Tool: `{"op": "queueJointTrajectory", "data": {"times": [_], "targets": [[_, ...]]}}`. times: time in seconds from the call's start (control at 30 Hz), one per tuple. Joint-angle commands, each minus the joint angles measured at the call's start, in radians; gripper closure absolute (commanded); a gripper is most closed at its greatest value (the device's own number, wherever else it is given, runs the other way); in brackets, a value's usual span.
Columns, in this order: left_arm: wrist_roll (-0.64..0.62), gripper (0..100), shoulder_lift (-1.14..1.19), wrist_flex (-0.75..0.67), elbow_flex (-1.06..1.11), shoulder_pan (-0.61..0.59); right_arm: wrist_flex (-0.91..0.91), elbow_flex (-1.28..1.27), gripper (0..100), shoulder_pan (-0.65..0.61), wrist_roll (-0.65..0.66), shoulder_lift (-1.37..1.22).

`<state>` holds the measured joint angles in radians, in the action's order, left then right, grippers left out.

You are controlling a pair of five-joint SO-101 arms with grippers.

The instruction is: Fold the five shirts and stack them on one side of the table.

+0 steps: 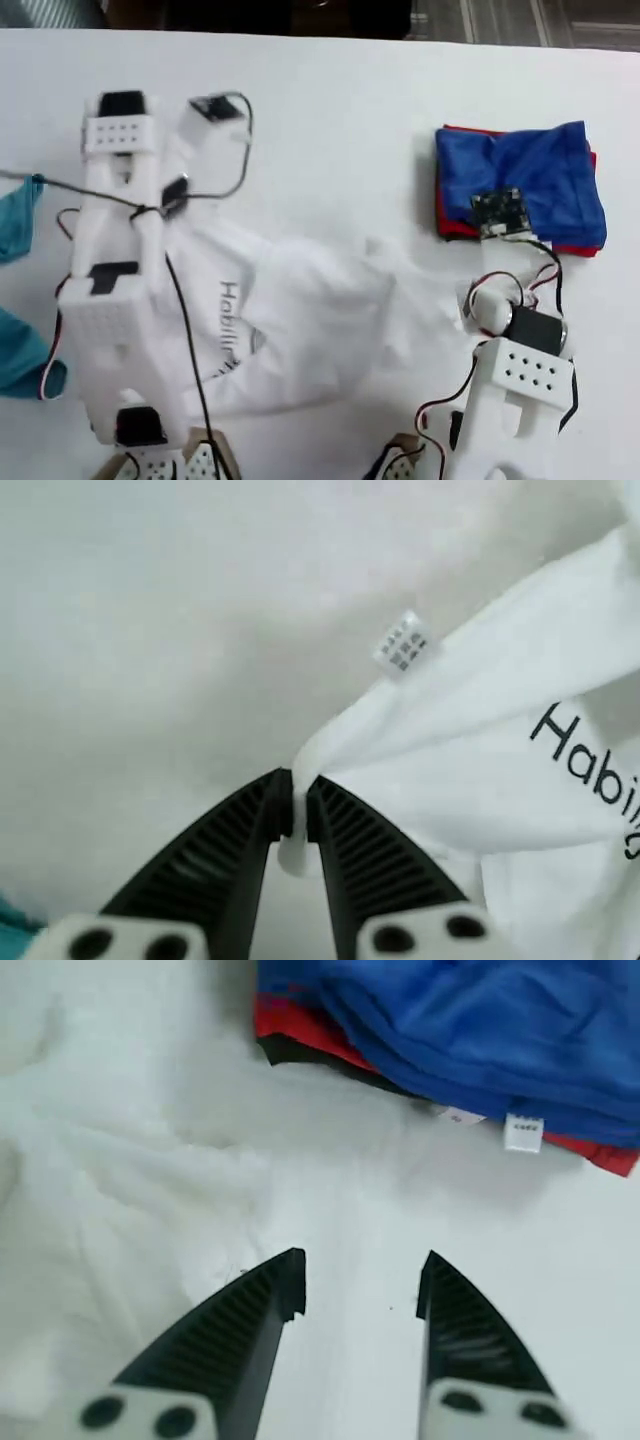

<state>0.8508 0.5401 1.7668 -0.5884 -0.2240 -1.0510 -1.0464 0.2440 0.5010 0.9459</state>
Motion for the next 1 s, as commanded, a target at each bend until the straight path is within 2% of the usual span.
{"op": "queueJointTrajectory", "data": {"times": [0.0,0.13,0.23,0.4,0.5,0.7,0.8,0.97], "targets": [[-0.025,97,-0.157,0.020,-0.045,-0.049,0.027,0.006,81.1,-0.085,-0.032,-0.012],[0.049,97,-0.249,0.020,0.087,-0.124,0.027,0.032,81.1,-0.189,-0.038,-0.015],[0.120,97,-0.269,0.017,0.239,-0.198,0.028,0.121,81.2,-0.220,-0.097,-0.079],[0.161,97,-0.264,-0.031,0.318,-0.339,0.021,0.416,81.2,-0.260,-0.189,-0.410],[0.161,97,-0.264,-0.028,0.341,-0.350,-0.059,0.628,81.2,-0.392,-0.221,-0.657],[0.158,97,-0.262,-0.057,0.360,-0.350,-0.394,1.011,80.8,-0.736,-0.178,-0.989],[0.163,97,-0.262,-0.061,0.360,-0.353,-0.450,1.079,80.3,-0.829,-0.166,-1.073],[0.163,97,-0.262,-0.061,0.358,-0.350,-0.441,1.089,72.6,-0.898,-0.157,-1.176]]}}
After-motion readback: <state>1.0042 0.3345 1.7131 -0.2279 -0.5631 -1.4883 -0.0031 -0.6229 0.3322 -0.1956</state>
